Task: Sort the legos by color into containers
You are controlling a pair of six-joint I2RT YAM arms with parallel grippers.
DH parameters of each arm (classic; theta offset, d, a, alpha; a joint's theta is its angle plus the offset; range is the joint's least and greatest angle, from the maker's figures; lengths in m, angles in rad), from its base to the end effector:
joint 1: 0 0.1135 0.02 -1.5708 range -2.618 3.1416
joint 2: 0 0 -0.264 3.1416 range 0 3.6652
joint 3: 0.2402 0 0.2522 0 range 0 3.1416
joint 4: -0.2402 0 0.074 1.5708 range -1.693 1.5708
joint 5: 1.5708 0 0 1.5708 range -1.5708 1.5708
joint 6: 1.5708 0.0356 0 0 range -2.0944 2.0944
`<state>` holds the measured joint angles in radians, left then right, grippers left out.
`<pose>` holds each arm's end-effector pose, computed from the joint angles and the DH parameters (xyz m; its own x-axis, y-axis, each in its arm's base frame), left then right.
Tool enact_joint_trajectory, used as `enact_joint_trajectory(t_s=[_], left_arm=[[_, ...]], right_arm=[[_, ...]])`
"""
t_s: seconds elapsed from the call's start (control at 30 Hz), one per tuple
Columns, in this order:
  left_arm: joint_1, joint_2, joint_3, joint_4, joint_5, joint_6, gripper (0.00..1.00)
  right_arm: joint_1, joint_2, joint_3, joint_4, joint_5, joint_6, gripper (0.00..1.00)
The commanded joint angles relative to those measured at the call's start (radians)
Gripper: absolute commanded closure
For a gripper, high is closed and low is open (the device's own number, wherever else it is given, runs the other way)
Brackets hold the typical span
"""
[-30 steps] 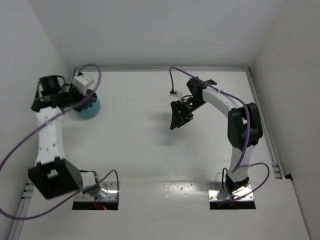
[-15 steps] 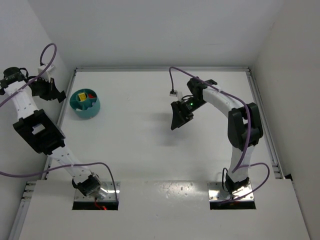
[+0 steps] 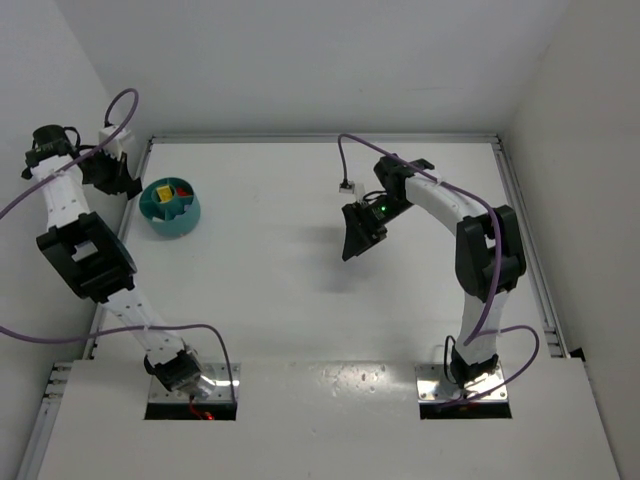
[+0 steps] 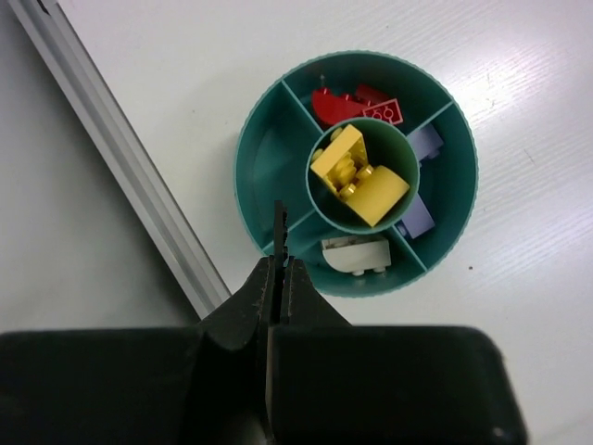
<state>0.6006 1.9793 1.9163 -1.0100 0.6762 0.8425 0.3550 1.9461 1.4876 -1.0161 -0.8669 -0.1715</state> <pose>0.3605 0.2199 0.3108 -0.6274 0.2758 -0.7282 0.4117 0.9113 -0.0096 0.3397 0.1549 0.2079 -0.8695 -0.4401 -0.2241 -0.4486 0.5138 0.7313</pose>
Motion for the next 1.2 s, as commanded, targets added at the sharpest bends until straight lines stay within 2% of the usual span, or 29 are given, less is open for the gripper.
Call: enact_joint_trajectory(t_s=[0.0, 0.67, 0.9, 1.0, 1.03, 1.13, 1.17], left_arm=[[-0.016, 0.012, -0.010, 0.068, -0.018, -0.049, 1.00], [-0.084, 0.090, -0.010, 0.116, -0.049, -0.091, 1.00], [-0.093, 0.108, -0.010, 0.135, -0.058, -0.091, 0.82], [-0.093, 0.118, -0.019, 0.146, -0.067, -0.102, 0.72], [-0.093, 0.118, -0.019, 0.146, -0.067, -0.102, 0.66], [-0.093, 0.118, -0.019, 0.168, -0.067, -0.122, 0.58], [-0.093, 0.118, -0.019, 0.178, -0.067, -0.131, 0.52]], right_arm=[[-0.007, -0.007, 0.037, 0.001, -0.023, -0.017, 0.26], [-0.007, 0.011, 0.037, 0.001, -0.014, -0.017, 0.26], [-0.007, 0.011, 0.037, 0.001, -0.014, -0.017, 0.26], [-0.007, 0.011, 0.037, 0.001, -0.014, -0.017, 0.26], [-0.007, 0.011, 0.037, 0.001, -0.014, -0.017, 0.26], [-0.007, 0.011, 0.037, 0.001, -0.014, -0.017, 0.26], [-0.007, 0.011, 0.037, 0.001, -0.004, -0.017, 0.26]])
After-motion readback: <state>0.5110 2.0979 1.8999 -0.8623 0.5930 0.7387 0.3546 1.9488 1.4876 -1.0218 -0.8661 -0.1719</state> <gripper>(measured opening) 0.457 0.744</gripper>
